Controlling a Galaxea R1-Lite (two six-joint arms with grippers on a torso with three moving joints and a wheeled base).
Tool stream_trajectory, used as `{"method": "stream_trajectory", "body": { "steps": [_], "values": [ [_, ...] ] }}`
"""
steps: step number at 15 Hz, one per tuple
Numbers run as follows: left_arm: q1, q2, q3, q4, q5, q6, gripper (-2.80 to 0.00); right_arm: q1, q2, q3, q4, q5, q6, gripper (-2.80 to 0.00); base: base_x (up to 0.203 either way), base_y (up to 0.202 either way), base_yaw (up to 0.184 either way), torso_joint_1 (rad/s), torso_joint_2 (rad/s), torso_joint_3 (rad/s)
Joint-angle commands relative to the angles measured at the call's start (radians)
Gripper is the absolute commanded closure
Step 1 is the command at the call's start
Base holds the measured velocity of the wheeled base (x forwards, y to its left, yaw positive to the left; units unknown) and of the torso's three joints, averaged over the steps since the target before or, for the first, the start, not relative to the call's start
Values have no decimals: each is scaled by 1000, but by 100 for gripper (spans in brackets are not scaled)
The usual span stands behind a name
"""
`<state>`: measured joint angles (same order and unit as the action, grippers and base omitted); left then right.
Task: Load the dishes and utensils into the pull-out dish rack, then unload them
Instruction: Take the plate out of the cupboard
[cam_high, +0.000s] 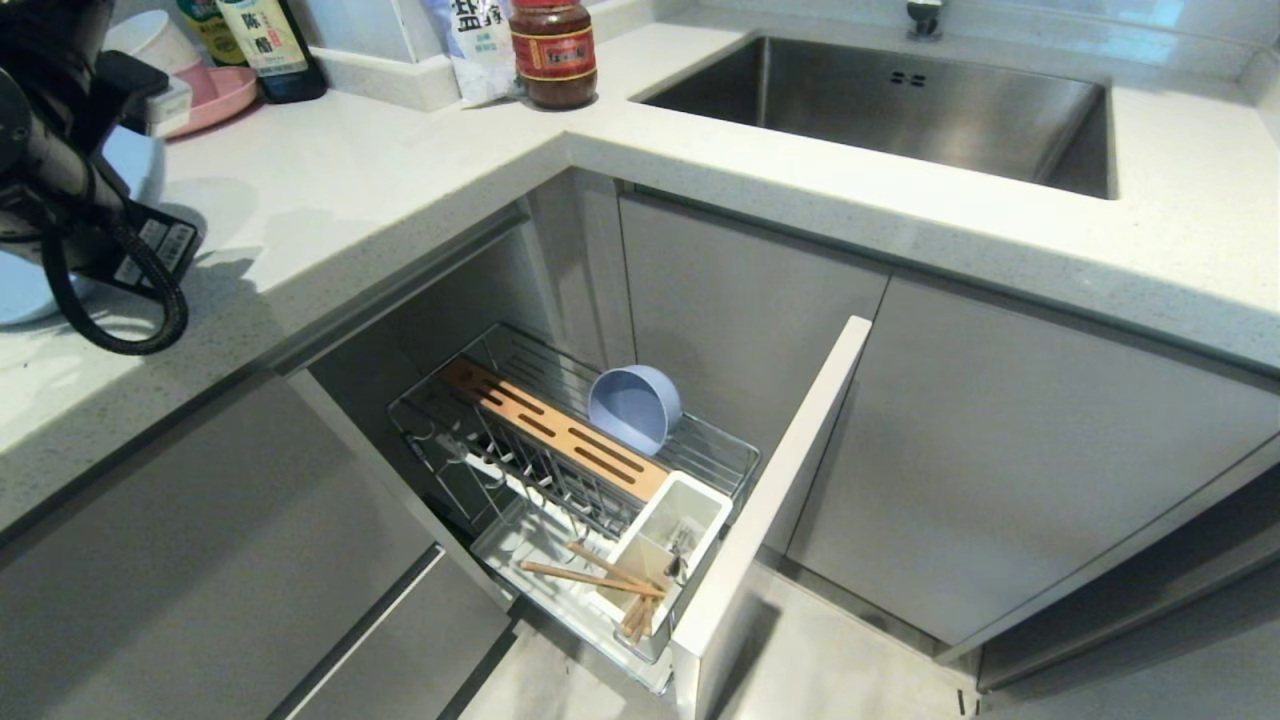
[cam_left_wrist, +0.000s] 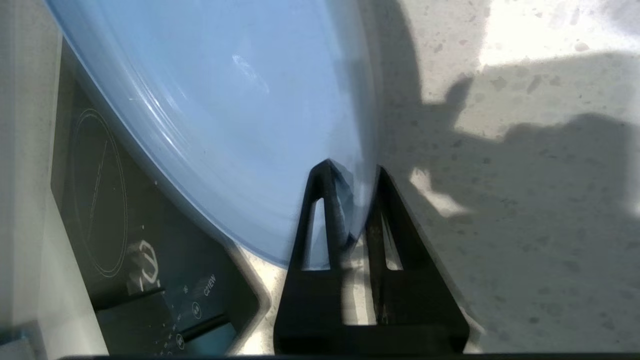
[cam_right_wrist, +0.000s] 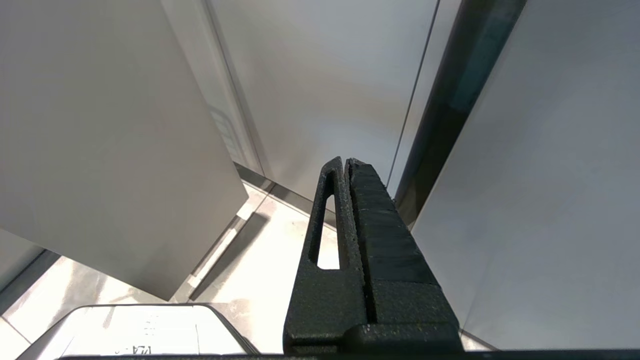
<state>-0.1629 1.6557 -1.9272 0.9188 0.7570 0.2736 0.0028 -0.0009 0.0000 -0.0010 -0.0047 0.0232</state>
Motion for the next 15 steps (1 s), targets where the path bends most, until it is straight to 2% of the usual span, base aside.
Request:
{"method": "stream_trajectory", "body": {
  "steps": [1,7,9,11,15],
  "values": [
    [-1,-1,1,3,4,2,-280,0,-4,2,-1,0,0,0,0,0,0,0,0,0],
    [-24,-34,-1,-4,-1,1,-280,0,-4,2,0,0,1,0,0,0,0,0,0,0],
    [-27,-66,0,-12,-21,-19,-280,0,-4,2,0,0,0,0,0,0,0,0,0,0],
    [-55,-110,0,-31,-43,-97,-280,0,-4,2,0,0,0,0,0,0,0,0,0,0],
    [-129,-260,43,-73,-168,-363,-280,0,-4,2,0,0,1,0,0,0,0,0,0,0]
  ]
}}
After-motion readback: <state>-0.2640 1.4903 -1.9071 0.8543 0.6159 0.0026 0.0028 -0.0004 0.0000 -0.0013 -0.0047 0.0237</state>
